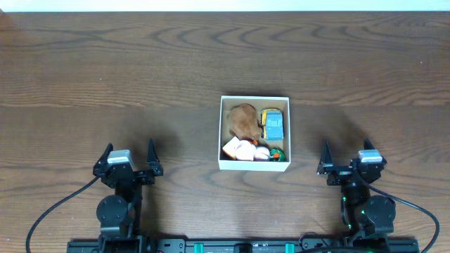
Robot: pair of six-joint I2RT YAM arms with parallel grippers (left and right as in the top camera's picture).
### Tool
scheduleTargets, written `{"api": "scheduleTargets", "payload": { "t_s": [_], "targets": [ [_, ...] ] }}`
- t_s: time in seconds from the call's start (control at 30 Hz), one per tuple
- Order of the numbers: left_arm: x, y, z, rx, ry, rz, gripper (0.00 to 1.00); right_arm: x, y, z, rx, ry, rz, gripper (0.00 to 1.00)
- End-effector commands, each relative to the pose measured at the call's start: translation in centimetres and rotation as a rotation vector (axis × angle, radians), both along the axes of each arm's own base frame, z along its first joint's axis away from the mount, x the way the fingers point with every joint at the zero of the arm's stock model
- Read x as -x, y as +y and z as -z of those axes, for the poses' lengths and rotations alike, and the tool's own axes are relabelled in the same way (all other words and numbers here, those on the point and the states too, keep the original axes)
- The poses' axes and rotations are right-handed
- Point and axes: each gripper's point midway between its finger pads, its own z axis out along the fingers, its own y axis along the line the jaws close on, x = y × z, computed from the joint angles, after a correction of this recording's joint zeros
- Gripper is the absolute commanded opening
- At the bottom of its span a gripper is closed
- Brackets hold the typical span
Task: Pack container
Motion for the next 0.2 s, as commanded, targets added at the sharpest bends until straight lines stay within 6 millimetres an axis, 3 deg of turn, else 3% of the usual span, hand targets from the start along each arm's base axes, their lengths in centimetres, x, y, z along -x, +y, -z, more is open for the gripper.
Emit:
{"api": "scheduleTargets", "payload": {
  "t_s": [0.0,0.17],
  "targets": [
    [0.13,0.35,1.78,0.015,0.054,-0.02,0.98,0.02,-0.19,0.04,0.011,-0.002,0.006,0.99],
    [0.13,0.35,1.78,0.015,0.054,-0.02,0.98,0.02,-0.19,0.04,0.011,-0.002,0.006,0.99]
  ]
}}
